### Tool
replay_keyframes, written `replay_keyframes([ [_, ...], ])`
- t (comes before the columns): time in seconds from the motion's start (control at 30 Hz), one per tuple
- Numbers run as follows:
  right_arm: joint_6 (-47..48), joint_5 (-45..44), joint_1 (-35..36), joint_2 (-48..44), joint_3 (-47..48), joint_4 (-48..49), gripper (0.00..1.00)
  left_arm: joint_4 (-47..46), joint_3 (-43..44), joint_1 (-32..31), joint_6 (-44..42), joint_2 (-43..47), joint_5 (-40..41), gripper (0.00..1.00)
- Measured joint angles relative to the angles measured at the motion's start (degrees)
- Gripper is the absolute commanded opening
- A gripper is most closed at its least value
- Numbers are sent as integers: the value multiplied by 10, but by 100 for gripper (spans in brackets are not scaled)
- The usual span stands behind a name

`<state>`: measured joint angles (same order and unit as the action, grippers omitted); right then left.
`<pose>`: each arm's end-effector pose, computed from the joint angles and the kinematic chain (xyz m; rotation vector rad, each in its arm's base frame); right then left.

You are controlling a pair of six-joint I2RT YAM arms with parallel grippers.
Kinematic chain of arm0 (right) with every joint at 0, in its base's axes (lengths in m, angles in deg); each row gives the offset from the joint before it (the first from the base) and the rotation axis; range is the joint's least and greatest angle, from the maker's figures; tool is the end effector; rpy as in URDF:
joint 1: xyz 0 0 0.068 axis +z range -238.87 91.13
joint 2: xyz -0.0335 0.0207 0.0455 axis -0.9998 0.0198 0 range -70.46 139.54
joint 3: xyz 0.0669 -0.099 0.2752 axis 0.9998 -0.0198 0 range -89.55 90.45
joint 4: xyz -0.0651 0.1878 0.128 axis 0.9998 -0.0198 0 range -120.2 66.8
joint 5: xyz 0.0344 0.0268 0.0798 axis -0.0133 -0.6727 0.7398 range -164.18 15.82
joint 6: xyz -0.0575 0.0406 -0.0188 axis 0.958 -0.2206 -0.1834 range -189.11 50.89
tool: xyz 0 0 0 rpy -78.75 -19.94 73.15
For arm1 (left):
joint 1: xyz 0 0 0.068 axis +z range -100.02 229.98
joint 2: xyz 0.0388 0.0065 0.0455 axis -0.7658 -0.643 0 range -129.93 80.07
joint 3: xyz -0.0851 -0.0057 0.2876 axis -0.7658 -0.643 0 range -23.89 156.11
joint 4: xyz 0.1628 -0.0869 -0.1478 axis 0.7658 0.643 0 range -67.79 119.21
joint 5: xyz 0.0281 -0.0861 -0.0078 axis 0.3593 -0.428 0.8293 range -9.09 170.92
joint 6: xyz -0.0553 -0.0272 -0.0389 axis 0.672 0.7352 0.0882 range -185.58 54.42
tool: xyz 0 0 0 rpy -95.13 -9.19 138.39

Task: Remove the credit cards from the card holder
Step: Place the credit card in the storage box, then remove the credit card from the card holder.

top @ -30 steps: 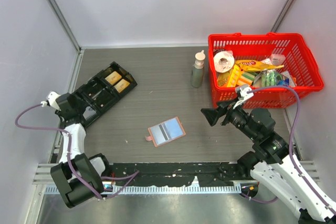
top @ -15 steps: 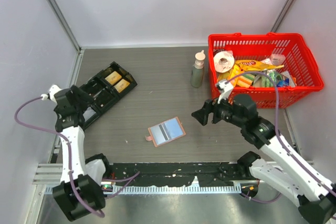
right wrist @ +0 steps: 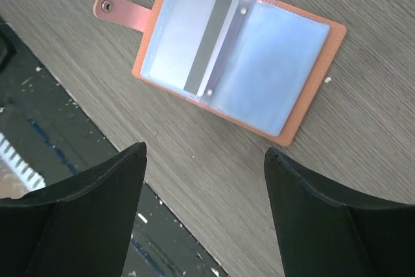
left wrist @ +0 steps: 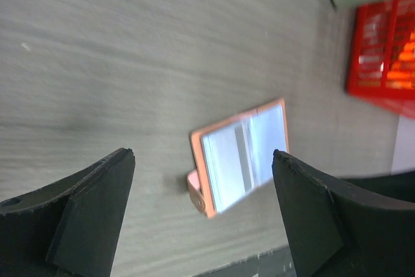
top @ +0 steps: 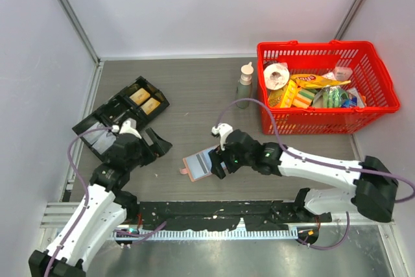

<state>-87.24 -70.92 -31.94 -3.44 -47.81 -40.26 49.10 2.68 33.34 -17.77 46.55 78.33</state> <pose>0.1217 0.1932 0.2529 -0.8332 2.2743 0.7063 0.1066 -0.0347 0.2329 -0.5771 2.1693 -0.6814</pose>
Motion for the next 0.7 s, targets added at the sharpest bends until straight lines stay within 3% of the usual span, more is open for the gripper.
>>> replay_keyframes([
  [0.2, 0, -90, 61, 110, 55, 10, 71, -12, -73, -109, 69, 26, 4, 85],
  [0.33, 0, -124, 84, 169, 87, 22, 71, -49, -116, -159, 105, -6, 24, 81],
  [0.57, -4, -157, 113, 257, 136, 34, 67, -139, -138, -193, 142, -89, 37, 68],
  [0.7, -10, -168, 120, 296, 151, 34, 65, -175, -138, -208, 152, -117, 41, 55],
])
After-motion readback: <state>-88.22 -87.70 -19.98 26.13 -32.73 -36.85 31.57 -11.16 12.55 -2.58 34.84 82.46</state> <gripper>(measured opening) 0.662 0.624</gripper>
